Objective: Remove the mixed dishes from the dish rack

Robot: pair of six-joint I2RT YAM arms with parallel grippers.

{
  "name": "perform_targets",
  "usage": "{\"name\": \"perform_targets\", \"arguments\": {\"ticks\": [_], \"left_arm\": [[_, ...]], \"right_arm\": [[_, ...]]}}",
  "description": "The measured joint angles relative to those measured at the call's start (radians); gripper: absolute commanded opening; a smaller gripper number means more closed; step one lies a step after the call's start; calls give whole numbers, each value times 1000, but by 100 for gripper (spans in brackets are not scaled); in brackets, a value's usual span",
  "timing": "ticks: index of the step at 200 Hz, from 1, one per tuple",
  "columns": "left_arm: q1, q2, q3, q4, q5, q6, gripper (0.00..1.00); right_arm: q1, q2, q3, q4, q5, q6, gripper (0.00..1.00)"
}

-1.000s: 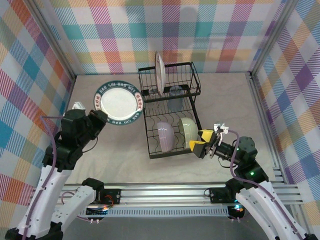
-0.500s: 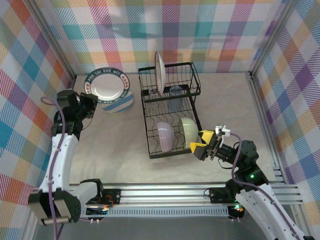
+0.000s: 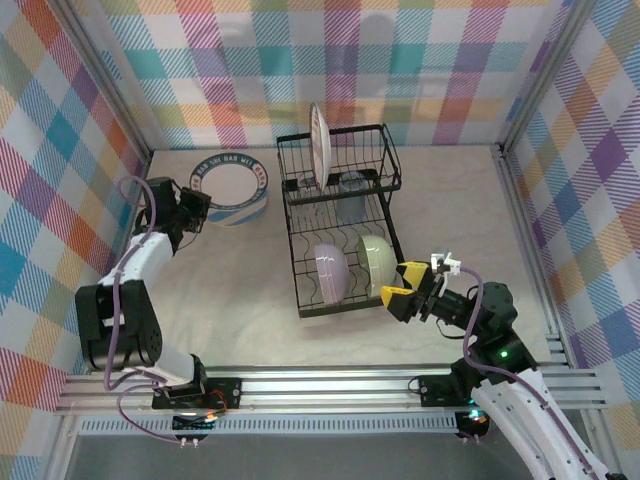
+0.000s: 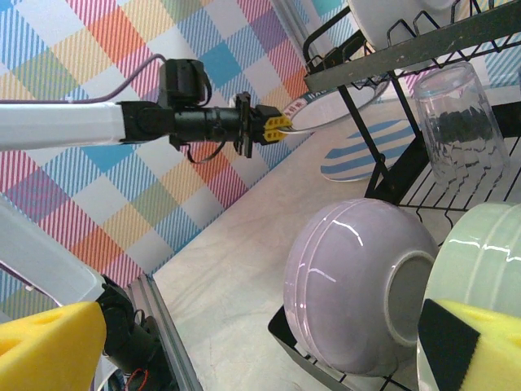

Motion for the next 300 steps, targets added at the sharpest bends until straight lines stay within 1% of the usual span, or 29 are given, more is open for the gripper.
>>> {"name": "perform_targets", "arguments": {"ticks": [39,103,172,222,268,300], "left_arm": [[16,114,2,84,24,12,0],[17,238,12,156,51,32,0],[19,299,25,195,68,44,0],[29,322,28,198,70,45,0],[38,355,68,197,70,48,0],[39,375,85,196,70,52,3]], "right_arm": [[0,0,5,-24,-5,1,99],[0,17,90,-161,-31,56,99],[0,14,127,-248,-94,128,99],[0,12,128,-261,-98,146,99],[0,10,128,-266,-98,158,99],[0,6,128,-279,-97,159,99]]}}
